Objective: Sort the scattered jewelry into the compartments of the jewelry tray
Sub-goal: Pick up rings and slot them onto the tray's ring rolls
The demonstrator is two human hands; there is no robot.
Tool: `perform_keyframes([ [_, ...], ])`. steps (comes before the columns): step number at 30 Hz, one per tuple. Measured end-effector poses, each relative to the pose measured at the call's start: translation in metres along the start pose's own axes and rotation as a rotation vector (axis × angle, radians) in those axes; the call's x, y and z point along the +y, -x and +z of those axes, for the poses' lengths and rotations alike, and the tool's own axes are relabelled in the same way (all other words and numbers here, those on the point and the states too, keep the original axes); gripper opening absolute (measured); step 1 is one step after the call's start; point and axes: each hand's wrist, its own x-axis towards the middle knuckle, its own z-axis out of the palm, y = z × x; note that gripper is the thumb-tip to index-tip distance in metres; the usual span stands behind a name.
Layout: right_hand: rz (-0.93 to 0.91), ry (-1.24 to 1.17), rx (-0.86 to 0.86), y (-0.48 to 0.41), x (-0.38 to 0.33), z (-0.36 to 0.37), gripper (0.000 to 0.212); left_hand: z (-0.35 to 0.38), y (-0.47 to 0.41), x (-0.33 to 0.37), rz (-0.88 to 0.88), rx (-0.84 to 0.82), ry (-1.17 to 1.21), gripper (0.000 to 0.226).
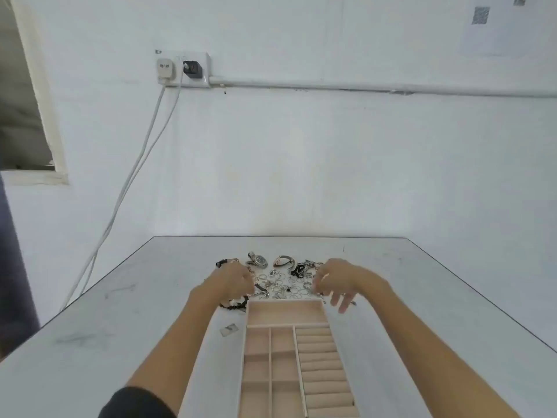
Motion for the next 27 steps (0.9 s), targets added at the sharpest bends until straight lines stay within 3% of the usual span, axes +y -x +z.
perform_keyframes([
  [3, 0.026, -0.011, 0.136, -0.012, 0.018, 0.028, 0.029, 0.029, 0.002, -0.015, -0.021, 0.078, 0.052, 0.023],
  [9, -0.048, 0.062, 0.37, -0.025, 0.042, 0.055, 0.026, 0.062, 0.006, -0.028, 0.105, 0.315, 0.039, 0.021],
  [18, -0.081, 0.107, 0.425, -0.034, 0.053, 0.062, 0.023, 0.07, 0.004, -0.036, 0.166, 0.35, 0.037, 0.017],
  [23, -0.013, 0.188, 0.272, -0.037, 0.044, 0.043, 0.02, 0.059, 0.002, -0.029, 0.132, 0.306, 0.097, 0.015],
  [27, -0.007, 0.195, 0.39, -0.046, 0.023, 0.025, 0.01, 0.047, -0.013, 0.002, 0.153, 0.348, 0.063, 0.019],
])
